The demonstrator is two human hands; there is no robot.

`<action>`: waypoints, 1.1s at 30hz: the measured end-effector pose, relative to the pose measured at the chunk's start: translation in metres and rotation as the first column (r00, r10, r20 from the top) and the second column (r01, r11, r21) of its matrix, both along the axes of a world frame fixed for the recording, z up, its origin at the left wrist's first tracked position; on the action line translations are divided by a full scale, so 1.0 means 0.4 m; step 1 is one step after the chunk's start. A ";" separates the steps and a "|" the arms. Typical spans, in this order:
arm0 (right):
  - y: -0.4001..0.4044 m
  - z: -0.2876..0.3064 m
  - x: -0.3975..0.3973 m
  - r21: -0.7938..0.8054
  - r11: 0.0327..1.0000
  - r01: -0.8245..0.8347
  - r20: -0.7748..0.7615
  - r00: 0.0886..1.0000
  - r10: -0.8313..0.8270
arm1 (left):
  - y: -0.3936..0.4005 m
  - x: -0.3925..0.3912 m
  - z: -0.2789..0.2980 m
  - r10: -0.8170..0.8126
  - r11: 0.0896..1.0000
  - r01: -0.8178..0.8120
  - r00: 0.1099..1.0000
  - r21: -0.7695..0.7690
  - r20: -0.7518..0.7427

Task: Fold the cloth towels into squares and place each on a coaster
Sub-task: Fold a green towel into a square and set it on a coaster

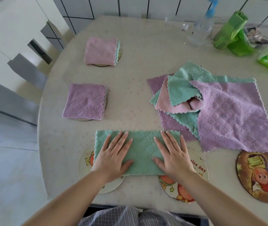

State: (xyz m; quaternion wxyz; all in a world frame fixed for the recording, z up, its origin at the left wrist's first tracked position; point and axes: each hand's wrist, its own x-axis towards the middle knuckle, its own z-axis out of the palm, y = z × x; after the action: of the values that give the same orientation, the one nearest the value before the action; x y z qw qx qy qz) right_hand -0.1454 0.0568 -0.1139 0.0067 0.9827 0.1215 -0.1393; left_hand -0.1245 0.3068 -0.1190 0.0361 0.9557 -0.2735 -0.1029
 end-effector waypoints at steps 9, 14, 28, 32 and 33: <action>-0.035 0.045 0.024 0.097 0.995 -0.027 0.017 1.000 0.025 | 0.099 -0.052 0.008 -0.019 0.985 0.034 0.996 -0.169 0.087; 0.082 0.082 0.133 0.329 0.943 -0.049 0.028 0.999 0.042 | -0.007 -0.108 0.049 -0.151 0.939 0.137 0.988 -0.315 -0.021; 0.158 0.118 0.245 0.167 0.984 0.066 -0.322 0.947 -0.009 | -0.086 -0.110 0.071 0.036 0.968 -0.071 0.989 -0.242 -0.145; 0.130 0.152 0.226 0.289 0.926 0.241 -0.422 0.901 -0.103 | -0.080 -0.117 0.078 0.051 0.966 -0.078 0.992 -0.246 -0.113; 0.119 0.162 0.219 0.321 0.904 0.284 -0.435 0.892 -0.126 | -0.076 -0.119 0.085 0.042 0.966 -0.063 0.995 -0.250 -0.088</action>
State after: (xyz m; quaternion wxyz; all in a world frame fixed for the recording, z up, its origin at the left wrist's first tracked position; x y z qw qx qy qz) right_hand -0.0577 0.1046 -0.0492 -0.2218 0.9227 0.0383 -0.3131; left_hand -0.1721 0.2765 -0.0848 0.1711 0.9452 -0.2572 -0.1052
